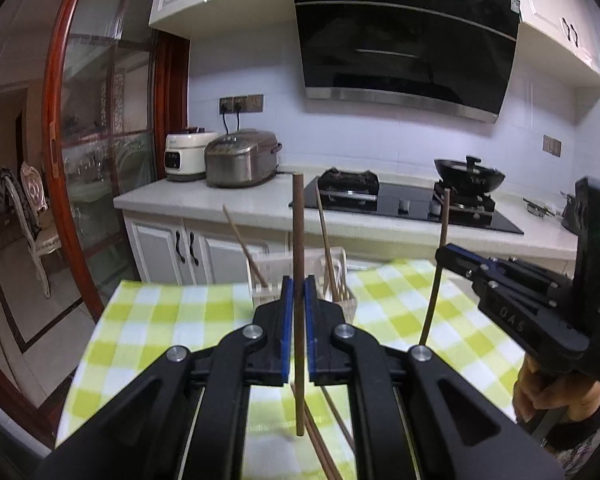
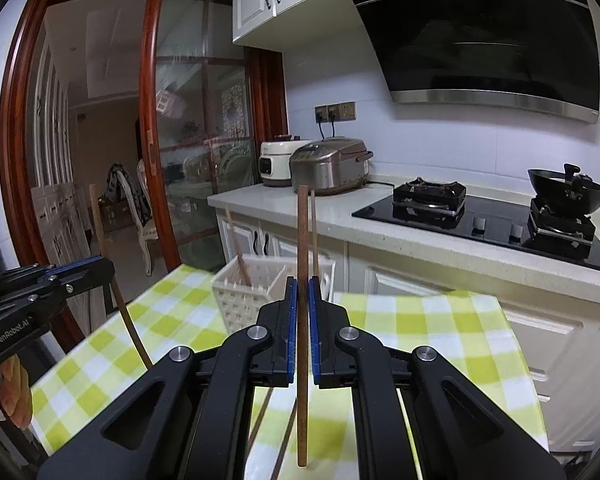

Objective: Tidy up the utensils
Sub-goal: 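Lift both chopsticks upright and carry them over the white caddy, then open both grippers to drop the chopsticks into the caddy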

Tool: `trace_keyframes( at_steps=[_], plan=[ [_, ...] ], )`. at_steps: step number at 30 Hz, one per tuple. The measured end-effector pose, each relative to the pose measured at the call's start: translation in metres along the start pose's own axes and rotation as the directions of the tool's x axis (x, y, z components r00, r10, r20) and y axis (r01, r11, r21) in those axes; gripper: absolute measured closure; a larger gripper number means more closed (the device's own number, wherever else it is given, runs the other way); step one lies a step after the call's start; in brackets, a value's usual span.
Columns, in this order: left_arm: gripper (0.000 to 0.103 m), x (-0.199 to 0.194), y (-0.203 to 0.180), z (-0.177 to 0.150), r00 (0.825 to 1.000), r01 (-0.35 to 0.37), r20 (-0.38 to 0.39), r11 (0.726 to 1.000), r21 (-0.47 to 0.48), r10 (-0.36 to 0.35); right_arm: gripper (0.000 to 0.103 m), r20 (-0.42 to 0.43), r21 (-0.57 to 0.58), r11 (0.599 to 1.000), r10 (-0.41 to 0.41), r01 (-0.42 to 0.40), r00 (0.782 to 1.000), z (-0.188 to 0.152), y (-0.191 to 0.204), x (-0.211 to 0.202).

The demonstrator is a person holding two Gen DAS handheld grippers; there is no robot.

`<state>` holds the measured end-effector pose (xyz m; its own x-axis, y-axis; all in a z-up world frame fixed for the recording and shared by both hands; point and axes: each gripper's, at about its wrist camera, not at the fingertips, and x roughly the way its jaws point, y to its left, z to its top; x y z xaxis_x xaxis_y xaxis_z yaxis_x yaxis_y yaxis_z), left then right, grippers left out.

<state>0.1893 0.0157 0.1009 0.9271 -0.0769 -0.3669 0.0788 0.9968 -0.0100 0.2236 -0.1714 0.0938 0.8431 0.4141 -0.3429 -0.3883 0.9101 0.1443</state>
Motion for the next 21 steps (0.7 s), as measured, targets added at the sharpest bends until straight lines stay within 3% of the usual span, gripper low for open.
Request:
trace_keyframes(
  at_steps=[11, 17, 21],
  plan=[
    [0.097, 0.023, 0.005, 0.111, 0.996, -0.028, 0.09, 0.999, 0.033, 0.025, 0.097, 0.054, -0.007, 1.0, -0.015, 0.015, 0.998, 0.078, -0.004, 0.046],
    [0.097, 0.059, 0.015, 0.13, 0.995, -0.04, 0.086, 0.999, -0.001, 0.04, 0.097, 0.069, -0.009, 1.0, -0.017, 0.018, 0.997, 0.107, -0.006, 0.08],
    [0.097, 0.086, 0.027, 0.129, 0.997, -0.044, 0.06, 0.998, -0.04, 0.046, 0.097, 0.058, -0.007, 1.0, -0.01, 0.01, 0.998, 0.107, -0.005, 0.103]
  ],
)
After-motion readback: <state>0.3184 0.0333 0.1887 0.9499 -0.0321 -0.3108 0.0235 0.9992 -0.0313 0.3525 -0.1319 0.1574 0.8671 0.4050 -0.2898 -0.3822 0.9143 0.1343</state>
